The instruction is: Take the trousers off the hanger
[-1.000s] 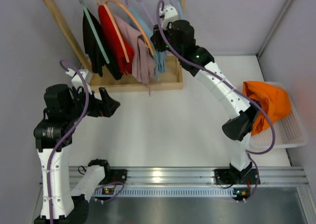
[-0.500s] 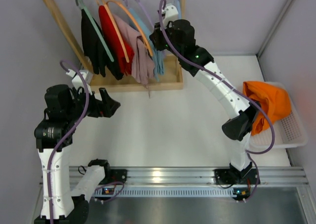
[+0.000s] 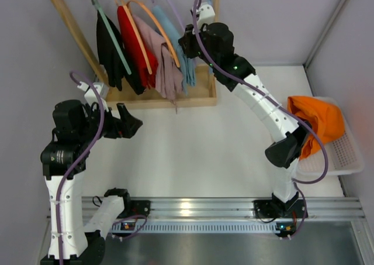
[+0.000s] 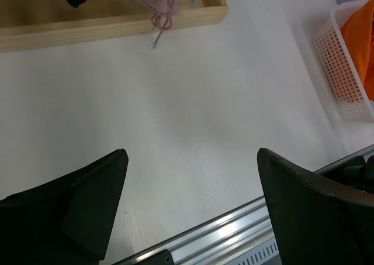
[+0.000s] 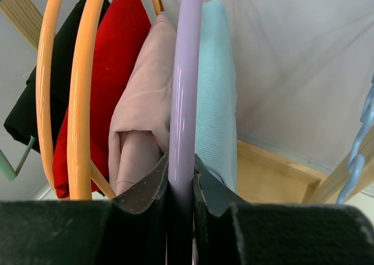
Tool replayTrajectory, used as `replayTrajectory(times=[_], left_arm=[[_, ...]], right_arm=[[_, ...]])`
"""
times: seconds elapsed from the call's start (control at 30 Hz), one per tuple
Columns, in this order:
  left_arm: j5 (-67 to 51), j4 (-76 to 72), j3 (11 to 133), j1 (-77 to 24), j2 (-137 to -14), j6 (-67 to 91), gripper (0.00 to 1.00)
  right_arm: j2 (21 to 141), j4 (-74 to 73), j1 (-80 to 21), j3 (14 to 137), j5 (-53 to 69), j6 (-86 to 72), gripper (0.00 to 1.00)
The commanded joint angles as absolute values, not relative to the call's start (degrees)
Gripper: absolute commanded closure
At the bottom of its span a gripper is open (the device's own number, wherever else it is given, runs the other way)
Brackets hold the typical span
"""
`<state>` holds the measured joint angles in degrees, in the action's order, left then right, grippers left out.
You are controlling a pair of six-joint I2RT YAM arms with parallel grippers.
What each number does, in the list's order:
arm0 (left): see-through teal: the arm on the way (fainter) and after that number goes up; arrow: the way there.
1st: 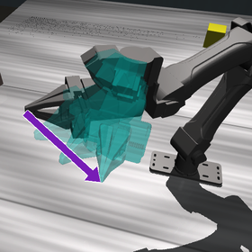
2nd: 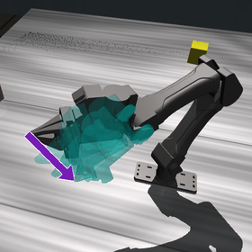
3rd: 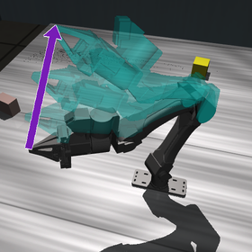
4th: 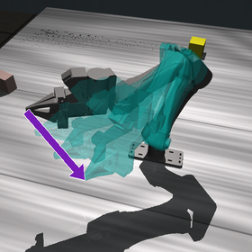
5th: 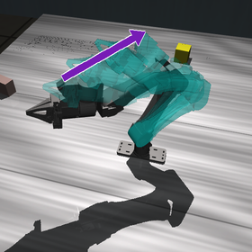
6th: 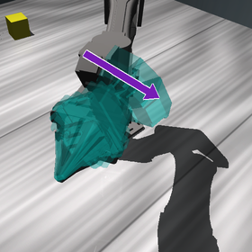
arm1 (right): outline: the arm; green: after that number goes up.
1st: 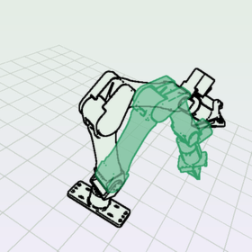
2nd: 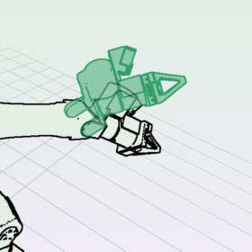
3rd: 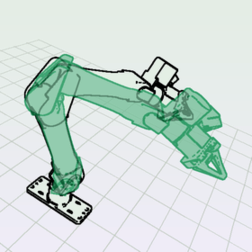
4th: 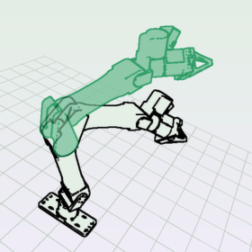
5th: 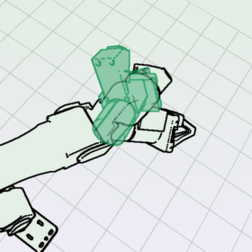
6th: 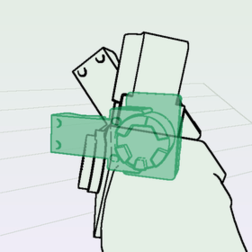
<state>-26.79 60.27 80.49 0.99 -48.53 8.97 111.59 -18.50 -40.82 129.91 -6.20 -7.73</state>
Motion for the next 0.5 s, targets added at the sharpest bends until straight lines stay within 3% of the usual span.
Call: replayTrajectory(times=[0.0, 0.47], left_arm=[[-27.9, 56.8, 81.1, 1.3, -48.3, 9.8, 0.01], [-30.0, 52.6, 80.6, 1.2, -48.3, 12.7, 0.02]], right_arm=[[102.6, 3.7, -40.6, 133.2, -7.4, -7.9, 1.00], [98.1, 5.6, -40.5, 131.2, -7.0, -3.6, 1.00]])
